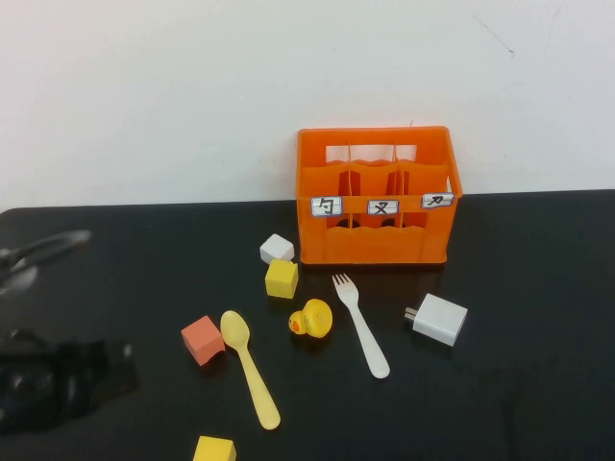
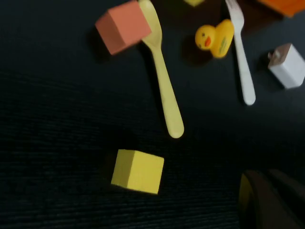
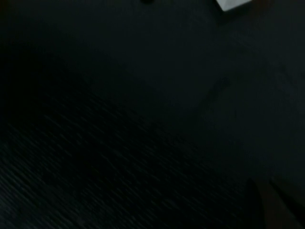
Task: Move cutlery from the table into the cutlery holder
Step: Pick up the spoon
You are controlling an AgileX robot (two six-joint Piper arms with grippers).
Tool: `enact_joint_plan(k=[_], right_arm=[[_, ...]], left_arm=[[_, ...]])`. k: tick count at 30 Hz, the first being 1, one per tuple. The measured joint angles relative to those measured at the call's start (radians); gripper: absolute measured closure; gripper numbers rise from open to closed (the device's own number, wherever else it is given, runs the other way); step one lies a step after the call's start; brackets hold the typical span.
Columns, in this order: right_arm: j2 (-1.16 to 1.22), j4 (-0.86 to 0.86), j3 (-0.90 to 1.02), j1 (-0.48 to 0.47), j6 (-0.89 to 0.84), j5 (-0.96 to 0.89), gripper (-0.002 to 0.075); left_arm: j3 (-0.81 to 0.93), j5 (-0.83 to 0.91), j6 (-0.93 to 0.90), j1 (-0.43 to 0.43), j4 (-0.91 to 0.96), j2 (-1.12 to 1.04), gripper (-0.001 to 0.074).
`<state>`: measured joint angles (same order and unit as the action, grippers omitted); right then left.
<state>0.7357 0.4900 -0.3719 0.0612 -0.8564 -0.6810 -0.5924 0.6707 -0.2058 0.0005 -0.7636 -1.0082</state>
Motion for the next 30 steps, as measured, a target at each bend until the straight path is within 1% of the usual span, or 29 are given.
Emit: enact_joint_plan(k=[3, 6, 8, 12, 14, 16, 21, 25, 30], right_arm=[[0.0, 0.026, 0.0, 0.0, -0.009, 0.0, 0.0728], [0.0, 0.028, 0.0, 0.0, -0.004, 0.0, 0.0728], [0.0, 0.028, 0.0, 0.0, 0.0, 0.0, 0.0728], [0.0, 0.026, 0.0, 0.0, -0.002, -0.003, 0.0728], [0.0, 0.02, 0.0, 0.0, -0.002, -0.008, 0.0728], [0.0, 0.018, 0.0, 0.0, -0.002, -0.016, 0.0728], [0.0, 0.016, 0.0, 0.0, -0.002, -0.022, 0.0728], [0.0, 0.014, 0.0, 0.0, -0.002, -0.02, 0.0728], [0.0, 0.014, 0.0, 0.0, -0.002, -0.019, 0.0728]], left_arm=[[-0.058, 0.003, -0.012, -0.03, 0.006, -0.112, 0.0736], [-0.103, -0.007, 0.019, -0.11, 0.066, -0.195, 0.0736], [-0.132, -0.028, 0.102, -0.19, 0.155, -0.246, 0.0736], [-0.192, -0.073, 0.341, -0.339, 0.376, -0.343, 0.0736], [-0.227, -0.085, 0.455, -0.397, 0.474, -0.396, 0.0736], [-0.252, -0.111, 0.512, -0.431, 0.511, -0.44, 0.0737], [-0.273, -0.18, 0.551, -0.456, 0.481, -0.521, 0.0736], [-0.276, -0.217, 0.568, -0.456, 0.515, -0.577, 0.0736], [-0.331, -0.224, 0.699, -0.456, 0.55, -0.657, 0.0734]])
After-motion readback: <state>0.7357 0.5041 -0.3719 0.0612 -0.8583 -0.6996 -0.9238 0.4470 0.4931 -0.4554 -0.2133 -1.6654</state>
